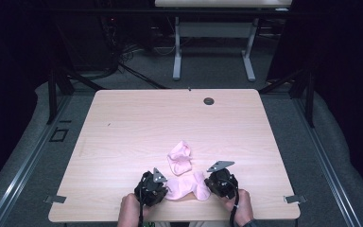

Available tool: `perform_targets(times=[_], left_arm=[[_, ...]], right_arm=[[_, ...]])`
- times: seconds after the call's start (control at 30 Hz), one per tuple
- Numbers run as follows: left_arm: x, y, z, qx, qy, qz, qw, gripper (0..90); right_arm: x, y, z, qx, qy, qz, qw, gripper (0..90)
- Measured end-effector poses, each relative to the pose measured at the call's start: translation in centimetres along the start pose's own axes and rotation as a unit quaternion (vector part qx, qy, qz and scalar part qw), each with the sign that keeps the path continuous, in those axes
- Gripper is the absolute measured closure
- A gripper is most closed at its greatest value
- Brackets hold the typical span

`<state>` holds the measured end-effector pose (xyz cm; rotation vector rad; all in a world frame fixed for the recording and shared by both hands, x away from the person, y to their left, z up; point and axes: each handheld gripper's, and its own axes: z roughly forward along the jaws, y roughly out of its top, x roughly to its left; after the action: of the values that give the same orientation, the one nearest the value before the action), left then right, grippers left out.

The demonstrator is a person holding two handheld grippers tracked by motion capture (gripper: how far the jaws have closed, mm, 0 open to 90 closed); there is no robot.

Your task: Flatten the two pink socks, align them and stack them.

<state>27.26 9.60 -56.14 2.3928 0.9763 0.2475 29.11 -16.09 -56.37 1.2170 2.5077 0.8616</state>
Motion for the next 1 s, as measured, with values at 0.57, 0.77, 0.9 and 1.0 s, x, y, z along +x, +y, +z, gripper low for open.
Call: perform_targets(times=[0.57, 0.77, 0.9, 1.0], left_arm=[[0.7, -1.5, -1.0, -0.012, -0.045, -0.018, 0.9987, 86.6], [2.0, -1.1, -2.1, -0.030, -0.047, -0.037, 0.9978, 54.1], [4.1, 0.2, -3.4, -0.049, -0.027, -0.041, 0.9976, 38.6], [6.0, 1.8, -3.9, -0.059, -0.009, -0.041, 0.9974, 35.5]], right_arm=[[-0.4, -0.7, -2.3, 0.011, 0.009, 0.016, 0.9998, 88.0], [-0.7, -0.6, -2.1, 0.014, 0.015, 0.018, 0.9996, 73.3], [-1.1, 0.2, -2.8, -0.010, 0.030, 0.024, 0.9992, 60.5], [-1.3, 1.1, -3.0, -0.016, 0.024, 0.022, 0.9994, 56.9]])
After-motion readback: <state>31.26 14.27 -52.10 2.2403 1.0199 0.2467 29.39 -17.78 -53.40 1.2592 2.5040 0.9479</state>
